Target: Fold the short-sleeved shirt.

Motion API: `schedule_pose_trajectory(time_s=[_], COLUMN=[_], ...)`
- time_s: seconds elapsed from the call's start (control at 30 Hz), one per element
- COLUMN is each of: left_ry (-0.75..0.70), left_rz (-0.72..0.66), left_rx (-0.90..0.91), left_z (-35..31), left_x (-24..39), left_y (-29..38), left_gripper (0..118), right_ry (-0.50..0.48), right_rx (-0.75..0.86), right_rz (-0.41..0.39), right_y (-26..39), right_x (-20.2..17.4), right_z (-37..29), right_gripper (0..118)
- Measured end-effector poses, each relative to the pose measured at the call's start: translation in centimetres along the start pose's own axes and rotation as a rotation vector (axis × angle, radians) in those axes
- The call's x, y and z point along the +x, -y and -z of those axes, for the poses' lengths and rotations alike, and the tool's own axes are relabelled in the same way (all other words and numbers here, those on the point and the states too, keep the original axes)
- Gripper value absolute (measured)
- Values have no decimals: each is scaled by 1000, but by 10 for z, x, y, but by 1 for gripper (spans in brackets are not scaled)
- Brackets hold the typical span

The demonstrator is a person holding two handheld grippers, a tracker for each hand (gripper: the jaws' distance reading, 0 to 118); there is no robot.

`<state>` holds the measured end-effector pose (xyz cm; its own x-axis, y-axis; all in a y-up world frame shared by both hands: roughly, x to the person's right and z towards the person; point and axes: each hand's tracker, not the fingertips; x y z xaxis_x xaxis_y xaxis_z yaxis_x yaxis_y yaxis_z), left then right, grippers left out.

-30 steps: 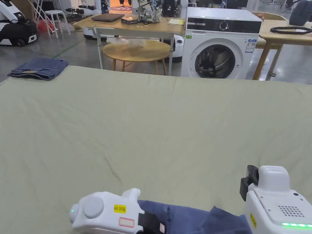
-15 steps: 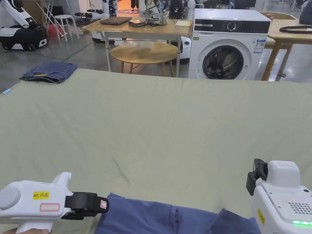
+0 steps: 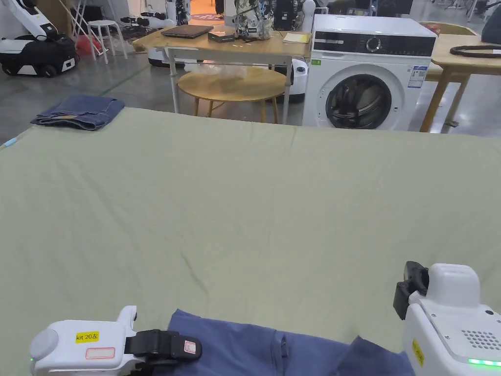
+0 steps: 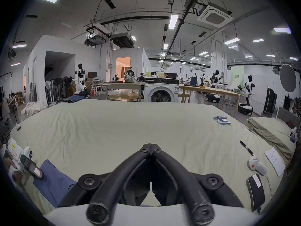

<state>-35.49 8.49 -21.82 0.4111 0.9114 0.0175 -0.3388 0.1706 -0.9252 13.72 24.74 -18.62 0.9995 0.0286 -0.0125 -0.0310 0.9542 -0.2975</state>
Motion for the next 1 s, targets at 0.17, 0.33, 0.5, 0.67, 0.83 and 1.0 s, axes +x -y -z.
schedule_pose_trajectory(time_s=[0.17,0.33,0.5,0.67,0.83,1.0], left_ry=[-70,-99,-201,-366,-555,-595], left_rz=[-10,112,195,211,248,281], left_rx=[14,63,114,147,175,134], left_z=[-5,-19,-48,-90,-107,-77], left_x=[0,54,75,109,142,173], left_y=[-8,6,-9,-16,-18,-6], left_gripper=[4,2,2,2,2,2], right_ry=[3,6,3,-11,-28,-37], right_rx=[2,6,8,11,17,15], right_rz=[-7,-10,-13,-12,-10,-6], right_y=[-2,-5,-6,-8,-9,-8], right_x=[1,4,6,5,1,-1], right_z=[-1,-2,-2,0,1,3], right_gripper=[0,0,0,0,0,0])
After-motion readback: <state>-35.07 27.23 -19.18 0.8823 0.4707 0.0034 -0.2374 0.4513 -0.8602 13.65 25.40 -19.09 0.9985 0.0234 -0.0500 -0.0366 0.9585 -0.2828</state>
